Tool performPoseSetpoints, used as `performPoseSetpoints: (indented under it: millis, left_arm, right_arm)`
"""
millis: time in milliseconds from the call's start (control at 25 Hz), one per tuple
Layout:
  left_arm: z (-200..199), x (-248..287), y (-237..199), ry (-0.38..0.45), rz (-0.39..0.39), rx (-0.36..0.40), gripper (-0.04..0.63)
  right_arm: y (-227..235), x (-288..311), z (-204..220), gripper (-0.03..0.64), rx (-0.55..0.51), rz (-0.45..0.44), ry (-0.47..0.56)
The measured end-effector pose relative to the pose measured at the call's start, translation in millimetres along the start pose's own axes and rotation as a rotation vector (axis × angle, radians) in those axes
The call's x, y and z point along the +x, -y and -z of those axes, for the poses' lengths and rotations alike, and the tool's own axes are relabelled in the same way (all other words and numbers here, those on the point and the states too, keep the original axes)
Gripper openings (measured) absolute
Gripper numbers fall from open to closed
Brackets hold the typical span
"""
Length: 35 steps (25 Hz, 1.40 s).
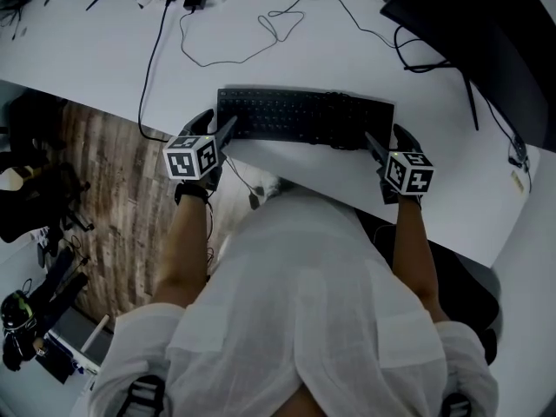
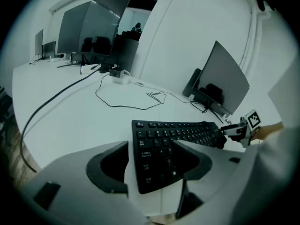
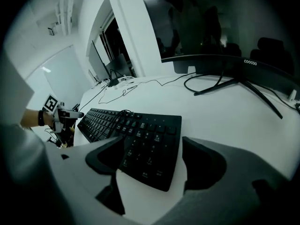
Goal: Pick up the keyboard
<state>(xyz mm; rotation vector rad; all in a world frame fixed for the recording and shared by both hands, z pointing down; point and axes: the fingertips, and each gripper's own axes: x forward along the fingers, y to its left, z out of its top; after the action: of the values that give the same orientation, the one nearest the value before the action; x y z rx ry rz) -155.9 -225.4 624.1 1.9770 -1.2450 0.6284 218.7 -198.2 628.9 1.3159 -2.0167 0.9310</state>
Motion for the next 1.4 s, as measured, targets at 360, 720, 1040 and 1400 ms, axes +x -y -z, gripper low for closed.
performPoseSetpoints:
  millis: [360,720,1040,1400]
  left_arm:
    - [9.4,20.7,0.0,-0.109,0.023,-0.045,0.330]
    - [12.3,31.8,13.0,-0.150,0.121,-0.100,0.350]
    - [15.2,32.4,8.5,-0.167,0.071,-0.086,0.349]
    - [12.8,37.9,8.0,-0.108,-0.015,-0.083,0.350]
  right_arm:
    - [3.6,17.3,6.8,0.434,0.075,-0.070,-0.073]
    - [0.6,18.9,3.7,0.449,0.126,-0.159,-0.117]
    - [-11.2,25.4,-0.1,0.500,0.166,-0.167,-0.117]
    - [-4.4,36.2,-0.8,0.517,0.175,-0.005,-0.087]
